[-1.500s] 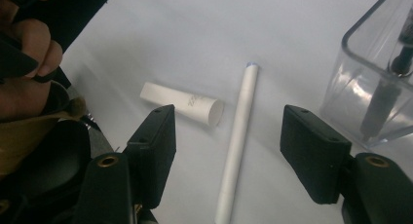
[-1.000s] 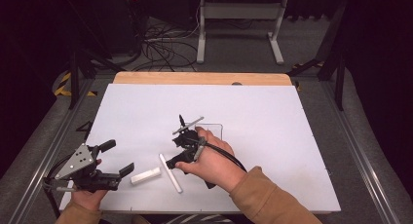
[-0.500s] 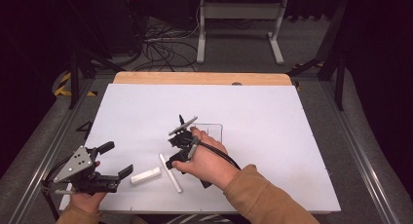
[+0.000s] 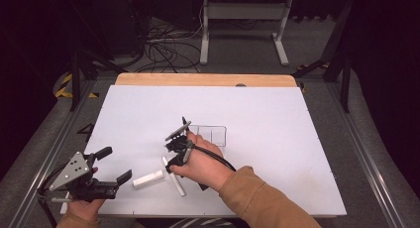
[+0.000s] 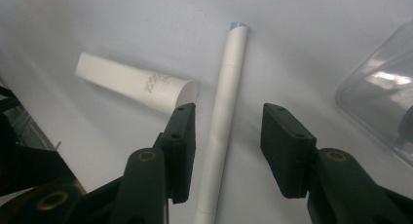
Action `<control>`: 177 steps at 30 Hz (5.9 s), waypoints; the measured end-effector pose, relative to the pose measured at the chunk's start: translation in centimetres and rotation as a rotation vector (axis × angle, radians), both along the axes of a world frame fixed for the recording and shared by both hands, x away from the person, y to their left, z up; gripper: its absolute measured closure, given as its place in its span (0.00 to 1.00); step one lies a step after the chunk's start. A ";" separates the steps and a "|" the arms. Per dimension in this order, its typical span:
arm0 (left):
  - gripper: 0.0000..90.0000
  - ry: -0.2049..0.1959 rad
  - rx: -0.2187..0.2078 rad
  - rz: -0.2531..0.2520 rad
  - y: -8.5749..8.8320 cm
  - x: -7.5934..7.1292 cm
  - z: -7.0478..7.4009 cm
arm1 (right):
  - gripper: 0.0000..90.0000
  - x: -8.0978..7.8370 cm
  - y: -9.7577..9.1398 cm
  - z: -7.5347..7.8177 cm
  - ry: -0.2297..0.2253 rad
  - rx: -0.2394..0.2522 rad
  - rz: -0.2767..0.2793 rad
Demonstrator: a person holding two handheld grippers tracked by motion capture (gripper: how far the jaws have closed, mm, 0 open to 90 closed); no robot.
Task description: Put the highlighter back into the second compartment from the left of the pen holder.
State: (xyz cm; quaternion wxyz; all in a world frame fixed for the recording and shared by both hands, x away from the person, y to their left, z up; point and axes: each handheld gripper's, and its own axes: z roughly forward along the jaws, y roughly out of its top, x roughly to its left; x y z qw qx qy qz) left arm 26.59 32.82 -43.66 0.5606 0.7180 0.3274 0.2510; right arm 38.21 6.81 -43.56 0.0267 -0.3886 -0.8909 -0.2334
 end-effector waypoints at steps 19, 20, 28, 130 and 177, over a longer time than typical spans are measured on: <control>0.01 0.002 -0.003 0.002 0.1 0.1 -0.1 | 0.78 -0.2 1.8 -1.8 -0.017 -0.083 0.010; 0.01 0.002 -0.003 0.002 0.1 0.1 -0.1 | 0.78 -0.2 1.8 -1.9 -0.022 -0.087 0.012; 0.01 0.005 -0.003 0.003 0.0 0.1 -0.1 | 0.83 -0.5 2.2 -2.2 -0.029 -0.113 -0.008; 0.01 0.006 -0.010 0.005 -0.1 0.4 -0.1 | 0.88 -1.9 -5.7 6.9 -0.379 0.361 0.139; 0.01 0.008 -0.008 0.008 -0.1 0.4 -0.1 | 0.88 1.5 -11.1 6.6 -0.657 0.616 0.063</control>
